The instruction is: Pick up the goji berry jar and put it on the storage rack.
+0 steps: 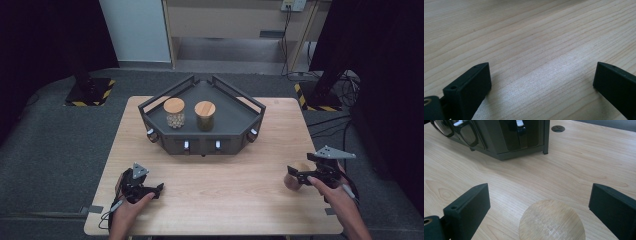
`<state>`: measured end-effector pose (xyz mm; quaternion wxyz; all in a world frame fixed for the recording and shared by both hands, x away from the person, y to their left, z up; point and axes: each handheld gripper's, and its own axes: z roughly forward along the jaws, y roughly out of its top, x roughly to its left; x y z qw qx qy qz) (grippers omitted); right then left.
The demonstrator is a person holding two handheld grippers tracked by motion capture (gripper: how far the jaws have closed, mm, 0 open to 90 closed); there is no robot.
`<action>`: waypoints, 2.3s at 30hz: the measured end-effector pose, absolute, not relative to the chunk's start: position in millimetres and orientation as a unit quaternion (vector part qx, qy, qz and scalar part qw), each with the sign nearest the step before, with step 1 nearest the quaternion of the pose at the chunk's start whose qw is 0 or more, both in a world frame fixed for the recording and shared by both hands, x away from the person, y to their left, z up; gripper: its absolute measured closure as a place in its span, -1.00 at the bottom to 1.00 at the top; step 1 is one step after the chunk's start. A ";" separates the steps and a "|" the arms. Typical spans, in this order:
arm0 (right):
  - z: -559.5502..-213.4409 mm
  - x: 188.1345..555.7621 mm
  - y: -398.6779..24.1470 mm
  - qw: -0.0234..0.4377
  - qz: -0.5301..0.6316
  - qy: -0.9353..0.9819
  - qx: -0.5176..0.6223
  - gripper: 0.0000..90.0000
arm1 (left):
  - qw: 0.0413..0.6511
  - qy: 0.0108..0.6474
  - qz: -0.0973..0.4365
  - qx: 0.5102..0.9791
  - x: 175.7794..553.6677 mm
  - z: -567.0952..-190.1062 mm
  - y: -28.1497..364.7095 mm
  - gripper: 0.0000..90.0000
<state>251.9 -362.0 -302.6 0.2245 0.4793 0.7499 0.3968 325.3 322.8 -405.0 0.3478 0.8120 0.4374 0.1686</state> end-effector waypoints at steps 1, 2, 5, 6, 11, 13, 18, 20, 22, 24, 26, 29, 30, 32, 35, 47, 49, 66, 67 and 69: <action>-302.6 251.3 -362.2 0.225 0.396 0.750 0.480 -0.91 | 0.348 0.437 0.169 0.812 325.3 -405.0 322.9 -1.00; -302.7 250.7 -362.5 0.225 0.397 0.749 0.480 -0.91 | 0.348 0.438 0.169 0.812 325.3 -405.0 322.8 -1.00; -303.0 249.2 -363.5 0.226 0.396 0.749 0.481 -0.91 | 0.348 0.438 0.169 0.812 325.2 -405.0 322.8 -1.00; -303.1 248.7 -363.6 0.227 0.395 0.749 0.481 -0.91 | 0.348 0.438 0.169 0.812 325.2 -405.0 322.8 -1.00; -304.7 246.8 -365.7 0.229 0.394 0.748 0.483 -0.91 | 0.348 0.438 0.169 0.812 325.0 -405.0 322.6 -1.00; -306.0 246.2 -365.9 0.230 0.394 0.747 0.483 -0.91 | 0.348 0.438 0.169 0.812 325.0 -405.0 322.6 -1.00; -310.5 245.3 -366.2 0.234 0.394 0.745 0.485 -0.91 | 0.348 0.438 0.169 0.812 325.0 -405.0 322.6 -1.00; -312.8 244.7 -367.1 0.236 0.396 0.743 0.485 -0.91 | 0.348 0.438 0.169 0.811 325.0 -405.0 322.6 -1.00; -314.6 244.5 -368.1 0.235 0.396 0.743 0.485 -0.91 | 0.348 0.438 0.169 0.812 325.0 -405.0 322.6 -1.00; -316.8 244.5 -369.1 0.234 0.397 0.743 0.486 -0.91 | 0.348 0.438 0.169 0.812 325.0 -405.0 322.6 -1.00; -318.9 244.6 -369.8 0.233 0.396 0.743 0.487 -0.91 | 0.348 0.438 0.169 0.811 325.0 -405.0 322.6 -1.00; -321.9 244.9 -370.8 0.233 0.394 0.743 0.489 -0.91 | 0.348 0.438 0.169 0.811 325.0 -405.0 322.6 -1.00; -323.0 244.9 -371.1 0.233 0.393 0.743 0.489 -0.91 | 0.348 0.438 0.169 0.811 325.0 -405.0 322.6 -1.00; -325.1 244.8 -371.8 0.232 0.393 0.742 0.490 -0.91 | 0.348 0.438 0.169 0.811 325.0 -405.0 322.6 -1.00; -327.6 245.0 -372.5 0.230 0.393 0.743 0.491 -0.91 | 0.348 0.438 0.169 0.811 325.0 -405.0 322.6 -1.00; -336.6 246.9 -372.8 0.226 0.389 0.743 0.496 -0.91 | 0.348 0.438 0.169 0.811 325.0 -405.0 322.6 -1.00; -338.1 247.3 -373.0 0.225 0.388 0.743 0.496 -0.91 | 0.348 0.438 0.169 0.811 325.0 -405.0 322.6 -1.00; -354.0 250.8 -374.2 0.213 0.386 0.741 0.506 -0.91 | 0.348 0.439 0.169 0.811 324.9 -405.0 322.5 -1.00; -355.1 250.7 -374.2 0.213 0.387 0.740 0.507 -0.91 | 0.348 0.439 0.169 0.811 324.9 -405.0 322.5 -1.00; -356.5 250.6 -374.1 0.212 0.386 0.740 0.509 -0.91 | 0.347 0.438 0.169 0.811 325.0 -404.9 322.5 -1.00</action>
